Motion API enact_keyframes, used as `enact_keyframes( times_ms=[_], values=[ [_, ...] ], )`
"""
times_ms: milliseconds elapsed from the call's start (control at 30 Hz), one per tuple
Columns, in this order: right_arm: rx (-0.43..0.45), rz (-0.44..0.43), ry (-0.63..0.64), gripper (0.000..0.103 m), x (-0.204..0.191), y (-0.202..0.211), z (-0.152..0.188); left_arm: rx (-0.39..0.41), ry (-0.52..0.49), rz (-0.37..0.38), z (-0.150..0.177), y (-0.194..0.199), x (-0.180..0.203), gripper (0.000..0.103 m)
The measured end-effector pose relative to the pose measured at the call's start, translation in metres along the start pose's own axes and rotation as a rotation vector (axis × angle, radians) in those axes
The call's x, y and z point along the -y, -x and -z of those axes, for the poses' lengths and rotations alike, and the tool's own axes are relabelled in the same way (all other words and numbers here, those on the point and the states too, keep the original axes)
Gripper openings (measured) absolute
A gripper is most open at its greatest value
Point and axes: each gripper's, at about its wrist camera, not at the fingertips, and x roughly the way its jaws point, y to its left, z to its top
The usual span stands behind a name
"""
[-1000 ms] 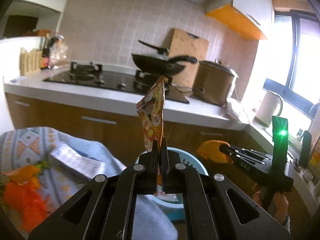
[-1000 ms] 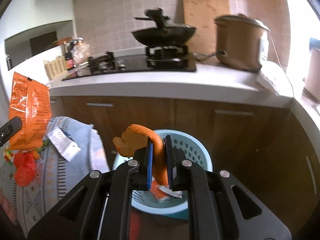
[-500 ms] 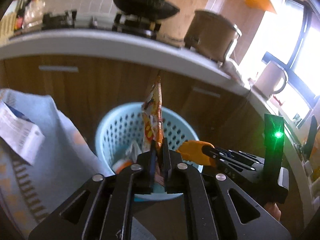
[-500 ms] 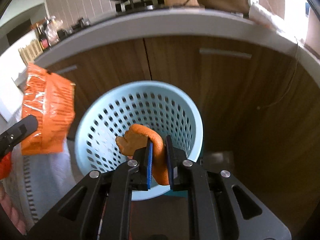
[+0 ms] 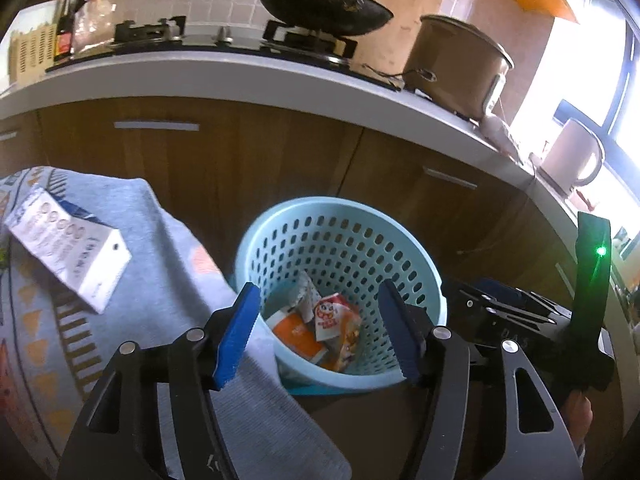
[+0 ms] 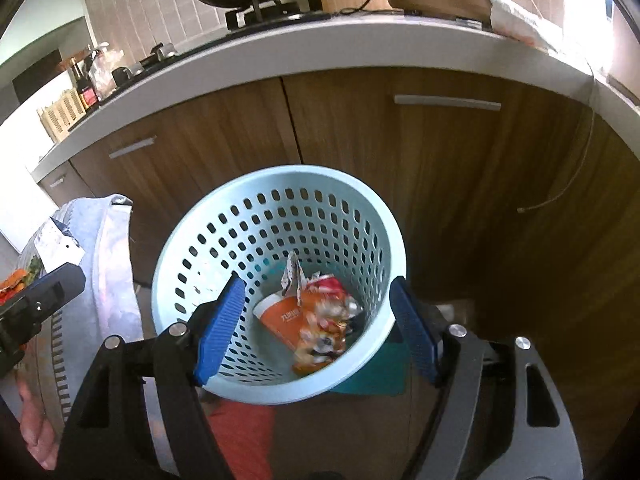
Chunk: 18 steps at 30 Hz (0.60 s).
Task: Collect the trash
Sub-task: 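Drop the orange wrapper into the blue basket with the right tool, then grasp the red plastic bag with the left tool while the right tool grasps the white carton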
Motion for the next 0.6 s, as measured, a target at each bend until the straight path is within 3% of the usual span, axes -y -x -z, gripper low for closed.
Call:
enact_keyframes(
  times_ms=[233, 600],
  values=[
    [0.051, -0.051, 0.033, 0.071, -0.027, 0.019, -0.003, 0.062, 0.040, -0.054, 0.007, 0.041, -0.019, 0.060],
    [0.121, -0.160, 0.194, 0.071, -0.115, 0.050, -0.002, 0.203, 0.218, -0.311, 0.031, 0.148, -0.094, 0.064]
  ],
)
